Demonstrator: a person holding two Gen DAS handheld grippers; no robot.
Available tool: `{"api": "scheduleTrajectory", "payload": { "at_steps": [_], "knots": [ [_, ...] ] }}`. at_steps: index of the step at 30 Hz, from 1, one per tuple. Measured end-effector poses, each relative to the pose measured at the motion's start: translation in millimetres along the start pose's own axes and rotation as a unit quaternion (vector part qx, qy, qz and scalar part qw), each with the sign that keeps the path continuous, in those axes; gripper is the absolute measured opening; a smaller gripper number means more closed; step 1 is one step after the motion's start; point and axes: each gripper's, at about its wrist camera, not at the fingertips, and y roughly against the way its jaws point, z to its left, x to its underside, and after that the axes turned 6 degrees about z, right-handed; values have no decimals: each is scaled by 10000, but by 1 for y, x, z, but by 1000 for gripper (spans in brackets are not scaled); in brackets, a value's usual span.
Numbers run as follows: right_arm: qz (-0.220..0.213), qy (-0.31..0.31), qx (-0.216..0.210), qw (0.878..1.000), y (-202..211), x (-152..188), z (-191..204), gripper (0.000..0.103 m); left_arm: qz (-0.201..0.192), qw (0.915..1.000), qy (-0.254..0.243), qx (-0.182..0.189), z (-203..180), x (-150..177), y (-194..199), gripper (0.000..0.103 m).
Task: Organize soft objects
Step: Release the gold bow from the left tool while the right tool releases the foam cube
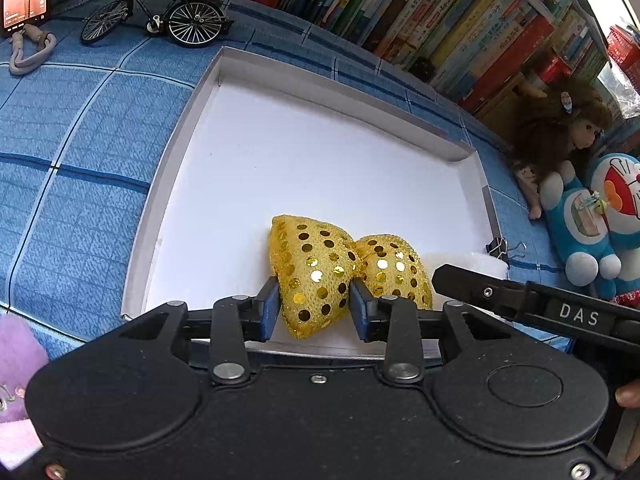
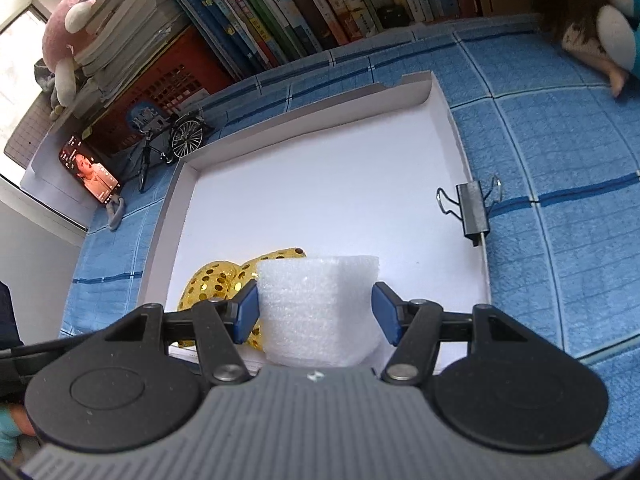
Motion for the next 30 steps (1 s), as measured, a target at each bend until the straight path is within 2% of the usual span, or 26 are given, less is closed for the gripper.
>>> {"api": "scheduleTrajectory", "payload": {
  "at_steps": [8,12,14,19,30],
  "knots": [
    [97,-63,-59,9999,-5,0,-6,64,48,10000,-50,34,1,-3,-4,37],
    [50,63,18,10000,-2,0,-3,75,-12,9999,-82,82,1,-3,2,44],
    [3,125,44,9999,1,0,-1,76,-52,9999,-72,85,2,-2,6,50],
    [-82,259,122,9996,10,2,7,80,-146,9997,-162,133,0,1,17,55],
    [-411,558,284,9972,42,20,19,83,-416,9979,-431,239,-4,23,53,58]
  ]
}}
